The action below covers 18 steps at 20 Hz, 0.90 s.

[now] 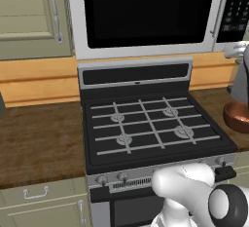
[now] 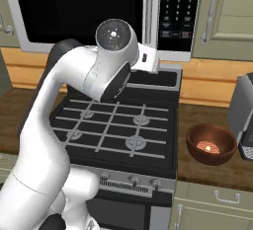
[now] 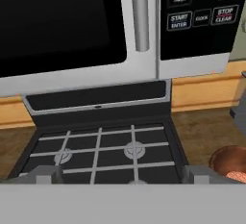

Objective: Open the microwave, place the bowl with waffle inside the microwave, then close the microwave door and turn it on.

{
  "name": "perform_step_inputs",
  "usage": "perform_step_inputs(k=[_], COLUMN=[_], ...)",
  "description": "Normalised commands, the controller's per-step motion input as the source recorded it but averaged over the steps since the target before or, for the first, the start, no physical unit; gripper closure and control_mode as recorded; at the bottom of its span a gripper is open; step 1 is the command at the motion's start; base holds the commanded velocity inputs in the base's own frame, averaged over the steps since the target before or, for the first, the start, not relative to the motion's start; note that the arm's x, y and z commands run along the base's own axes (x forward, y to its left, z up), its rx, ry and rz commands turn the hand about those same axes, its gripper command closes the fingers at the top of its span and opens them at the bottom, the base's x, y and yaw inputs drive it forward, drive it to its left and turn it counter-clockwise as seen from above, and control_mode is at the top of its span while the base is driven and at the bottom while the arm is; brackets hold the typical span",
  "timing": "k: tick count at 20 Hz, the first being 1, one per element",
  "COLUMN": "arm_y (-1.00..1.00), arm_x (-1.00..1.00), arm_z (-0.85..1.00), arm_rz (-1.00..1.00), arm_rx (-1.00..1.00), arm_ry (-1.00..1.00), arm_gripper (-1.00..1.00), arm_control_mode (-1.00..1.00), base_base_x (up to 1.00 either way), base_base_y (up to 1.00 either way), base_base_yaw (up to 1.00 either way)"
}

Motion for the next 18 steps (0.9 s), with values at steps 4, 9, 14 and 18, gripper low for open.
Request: perform_step_inputs(k=[4,9,14,18], arm_y=[-0.05,0.00,-0.02,-0.08], arm_x=[0.17,0.41,0.55,0.77], arm_z=[0.55,0.27,0.05,0.00], arm_rz=[0.00,0.00,0.00,0.00], arm_rx=[0.00,0.00,0.00,-0.01], arm_ry=[0.00,0.00,-0.11,-0.25], arm_gripper=[-1.00,-1.00,-1.00,-1.00], arm_control_mode=[-1.00,-1.00,-1.00,-1.00], base_base_x=[0.00,0.00,0.00,0.00], base_base_y=[0.00,0.00,0.00,0.00], base_base_yaw=[0.00,0.00,0.00,0.00])
